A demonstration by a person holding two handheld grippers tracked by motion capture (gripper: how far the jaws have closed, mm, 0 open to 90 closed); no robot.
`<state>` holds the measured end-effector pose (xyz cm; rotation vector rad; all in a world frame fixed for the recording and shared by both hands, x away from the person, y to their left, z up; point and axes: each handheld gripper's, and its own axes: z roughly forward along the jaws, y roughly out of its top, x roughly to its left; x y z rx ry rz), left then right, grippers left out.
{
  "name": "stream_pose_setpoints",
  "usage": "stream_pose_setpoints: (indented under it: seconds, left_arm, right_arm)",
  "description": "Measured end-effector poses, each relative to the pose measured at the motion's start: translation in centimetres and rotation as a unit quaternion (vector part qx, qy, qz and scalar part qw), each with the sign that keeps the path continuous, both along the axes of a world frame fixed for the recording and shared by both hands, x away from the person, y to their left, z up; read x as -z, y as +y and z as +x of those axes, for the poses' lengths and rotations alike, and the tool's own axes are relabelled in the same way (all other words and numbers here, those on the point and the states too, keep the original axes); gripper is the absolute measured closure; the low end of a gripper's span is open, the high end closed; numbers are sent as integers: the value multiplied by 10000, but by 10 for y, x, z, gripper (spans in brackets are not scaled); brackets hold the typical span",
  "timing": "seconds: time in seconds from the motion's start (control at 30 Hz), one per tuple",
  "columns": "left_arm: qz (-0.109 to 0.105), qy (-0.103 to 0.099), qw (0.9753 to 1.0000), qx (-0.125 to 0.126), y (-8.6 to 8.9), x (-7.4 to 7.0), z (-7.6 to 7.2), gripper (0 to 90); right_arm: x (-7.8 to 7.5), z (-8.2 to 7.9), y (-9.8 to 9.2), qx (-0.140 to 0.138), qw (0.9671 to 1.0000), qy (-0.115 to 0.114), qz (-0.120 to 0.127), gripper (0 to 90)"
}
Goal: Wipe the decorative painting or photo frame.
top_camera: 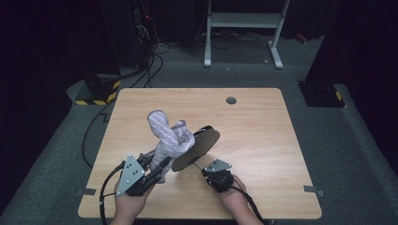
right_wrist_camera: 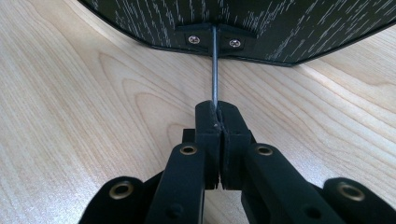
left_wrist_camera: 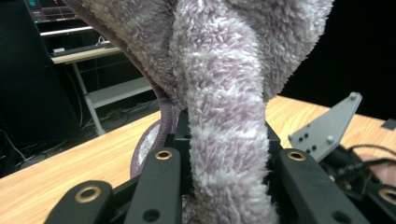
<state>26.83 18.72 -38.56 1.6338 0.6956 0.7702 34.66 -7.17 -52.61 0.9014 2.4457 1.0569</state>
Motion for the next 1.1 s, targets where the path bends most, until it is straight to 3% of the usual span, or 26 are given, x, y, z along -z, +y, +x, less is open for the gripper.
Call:
stream_pose_setpoints:
  seconds: [0.13, 0.3, 0.4, 0.57, 0.73, 1.1]
  left_arm:
    - [-31, -91, 9999, 100, -14, -15, 7, 707]
    - [139, -228, 9994, 225, -44, -37, 19, 707]
    - [89, -144, 9993, 342, -60, -46, 29, 707]
    - [323, -62, 9991, 284, -76, -46, 41, 710]
    - [395, -106, 9989, 230, -67, -41, 37, 717]
    - [251, -4, 9994, 231, -19, -10, 14, 719]
  right_arm:
    - [0, -1, 0, 16, 10000, 0, 2, 884]
    - [0, 0, 0, -1, 10000, -16, 5, 885]
    - [0, 0, 0, 7, 10000, -4, 3, 884]
    - [0, -1, -1, -11, 10000, -12, 10, 884]
    - [0, 0, -1, -12, 10000, 14, 15, 885]
    - [0, -1, 0, -12, 10000, -19, -3, 884]
